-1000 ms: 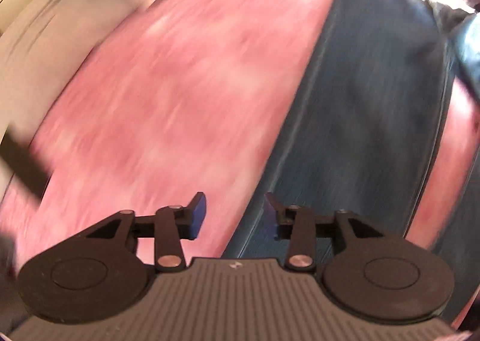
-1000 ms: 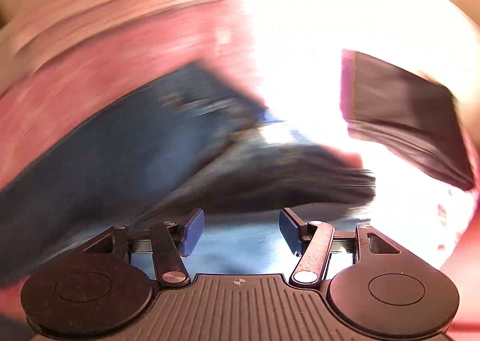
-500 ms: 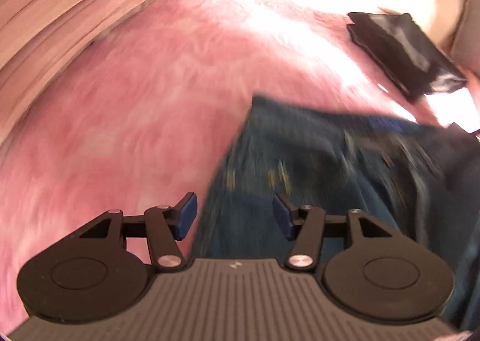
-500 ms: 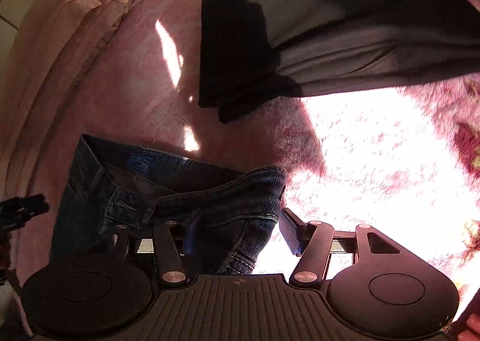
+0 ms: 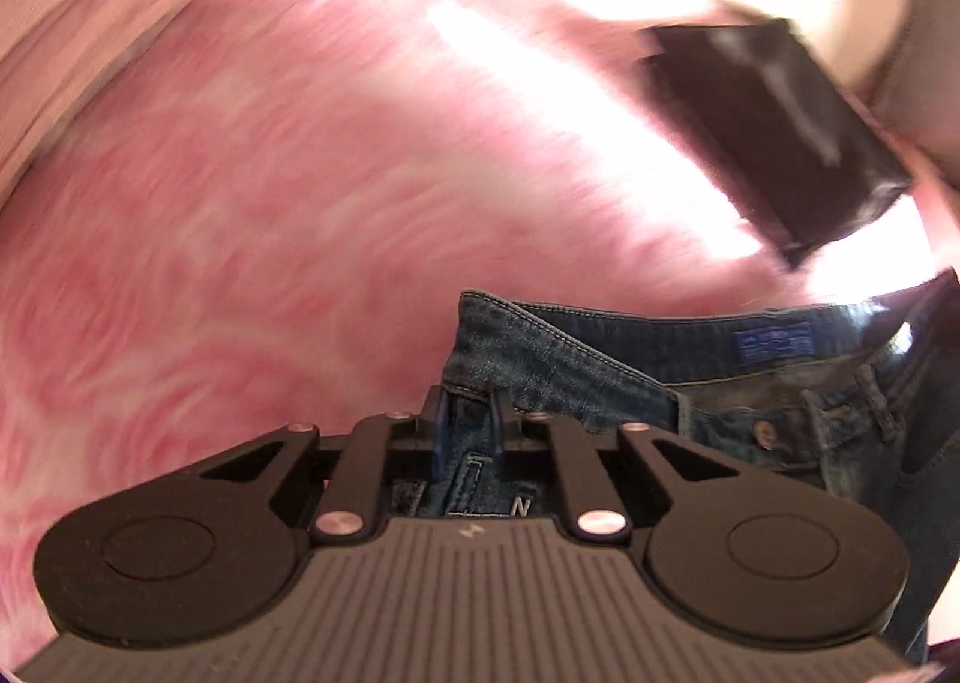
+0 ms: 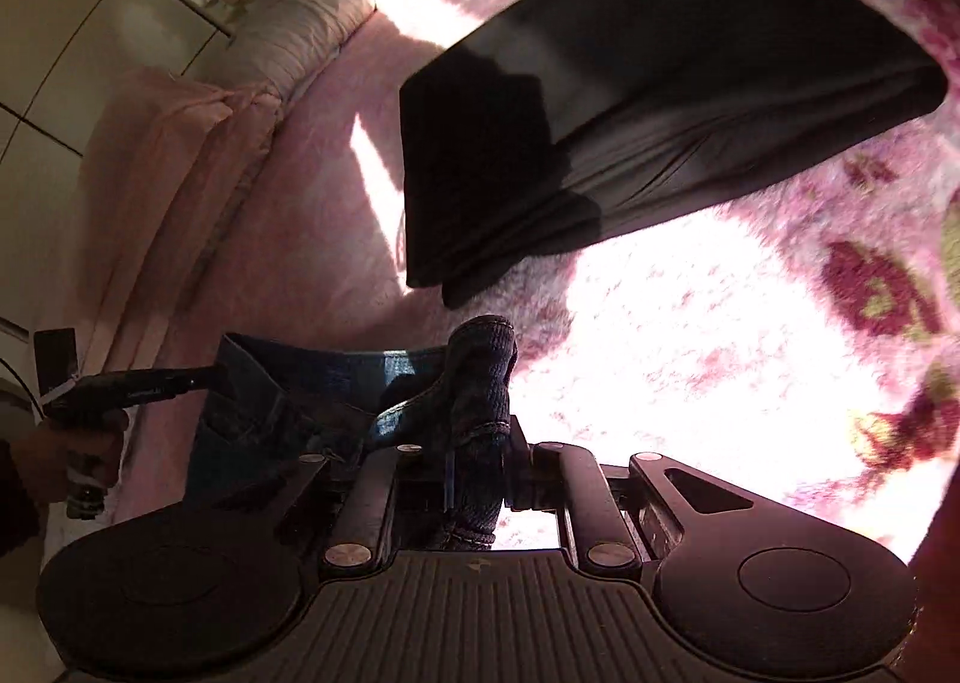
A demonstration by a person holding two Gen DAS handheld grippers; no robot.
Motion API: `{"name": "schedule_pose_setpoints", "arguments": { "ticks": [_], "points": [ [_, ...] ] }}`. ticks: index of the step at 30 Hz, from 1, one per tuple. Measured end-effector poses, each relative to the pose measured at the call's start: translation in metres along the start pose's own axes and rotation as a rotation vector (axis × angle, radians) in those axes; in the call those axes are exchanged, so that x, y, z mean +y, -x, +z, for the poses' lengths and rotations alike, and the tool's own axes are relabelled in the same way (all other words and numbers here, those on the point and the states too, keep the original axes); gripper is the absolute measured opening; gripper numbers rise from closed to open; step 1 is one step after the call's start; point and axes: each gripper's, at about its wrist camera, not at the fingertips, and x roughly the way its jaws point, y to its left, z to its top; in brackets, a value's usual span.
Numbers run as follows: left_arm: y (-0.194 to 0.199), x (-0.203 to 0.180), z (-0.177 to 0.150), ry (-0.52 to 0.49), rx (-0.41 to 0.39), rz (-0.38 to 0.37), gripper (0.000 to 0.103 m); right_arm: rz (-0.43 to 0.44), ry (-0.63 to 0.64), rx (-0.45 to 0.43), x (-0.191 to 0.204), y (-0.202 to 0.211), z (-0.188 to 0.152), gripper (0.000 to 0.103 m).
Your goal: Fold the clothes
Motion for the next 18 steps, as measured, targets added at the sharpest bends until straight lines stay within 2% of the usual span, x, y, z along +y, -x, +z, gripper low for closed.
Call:
{"name": "schedule_pose_setpoints", "arguments": {
  "ticks": [3,7,9,11,13,15,18],
  "points": [
    [-0.017,-0.026,0.015,-0.051,-0.013,-0.038,0.01,-0.077,-0.065,-0.05,-0.025,0.024,-0.009,0.012],
    [-0.051,-0.049,0.022,-0.087,0.005,-0.01,0.011,-0.151,-0.132,-0.071,-0.055,0.036,-0.026,0.012],
    [-0.058,-0.046,0.017,-0.062,0.003,0.01,0.013,-0.177,-0.081,-0.066,-0.052,0.031,-0.027,0.012],
    [-0.046,-0.043,0.013,-0.029,-0.019,0.037,0.016,-0.199,-0.029,-0.06,-0.046,0.025,-0.025,0.014],
    [-0.028,-0.039,0.006,-0.002,-0.043,0.069,0.016,-0.217,-0.008,-0.064,-0.041,0.027,-0.021,0.026],
    [0.002,-0.035,-0.006,0.019,-0.07,0.093,0.02,-0.25,0.022,-0.097,-0.035,0.037,-0.018,0.058],
    [0.057,-0.031,-0.047,0.066,-0.096,0.113,0.024,-0.247,0.031,-0.137,-0.023,0.056,-0.023,0.061]
  ]
}}
